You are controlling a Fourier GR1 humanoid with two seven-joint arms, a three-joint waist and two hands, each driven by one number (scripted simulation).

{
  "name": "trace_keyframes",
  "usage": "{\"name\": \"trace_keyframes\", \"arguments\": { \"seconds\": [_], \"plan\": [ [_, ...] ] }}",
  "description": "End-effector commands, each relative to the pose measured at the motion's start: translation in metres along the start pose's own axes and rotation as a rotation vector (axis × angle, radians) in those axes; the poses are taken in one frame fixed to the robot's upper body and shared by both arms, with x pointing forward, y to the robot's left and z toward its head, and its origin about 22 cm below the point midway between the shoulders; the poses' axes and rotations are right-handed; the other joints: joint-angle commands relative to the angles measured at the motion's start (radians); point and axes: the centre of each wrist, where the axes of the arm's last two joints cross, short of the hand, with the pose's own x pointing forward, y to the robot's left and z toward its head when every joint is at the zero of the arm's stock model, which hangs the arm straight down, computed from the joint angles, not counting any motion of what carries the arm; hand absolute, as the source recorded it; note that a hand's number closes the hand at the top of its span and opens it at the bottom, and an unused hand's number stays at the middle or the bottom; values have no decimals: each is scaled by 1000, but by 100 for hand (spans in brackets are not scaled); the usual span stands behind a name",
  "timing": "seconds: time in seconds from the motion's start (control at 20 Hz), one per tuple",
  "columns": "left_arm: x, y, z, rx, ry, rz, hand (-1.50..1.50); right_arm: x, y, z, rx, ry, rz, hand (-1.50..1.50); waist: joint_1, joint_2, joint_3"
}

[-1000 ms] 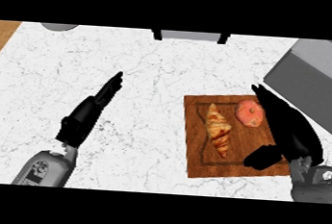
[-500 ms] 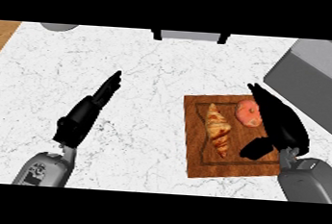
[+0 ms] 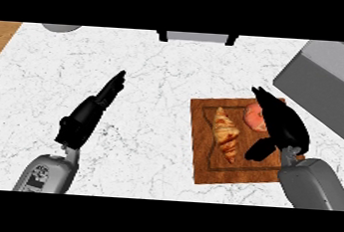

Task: Pick the squash from the cutting board and place it in the cardboard box

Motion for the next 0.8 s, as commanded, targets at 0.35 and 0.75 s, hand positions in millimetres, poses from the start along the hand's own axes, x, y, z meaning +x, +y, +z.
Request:
{"name": "trace_keyframes", "arguments": {
  "seconds": [0.35, 0.75],
  "plan": [
    [-11, -5, 2, -9, -1, 13, 0, 1, 7, -20, 77, 32, 38, -150, -1, 0, 0],
    [-16, -4, 12, -2, 4, -3, 0, -8, 20, -42, 60, 43, 50, -150, 2, 1, 0]
  ]
}}
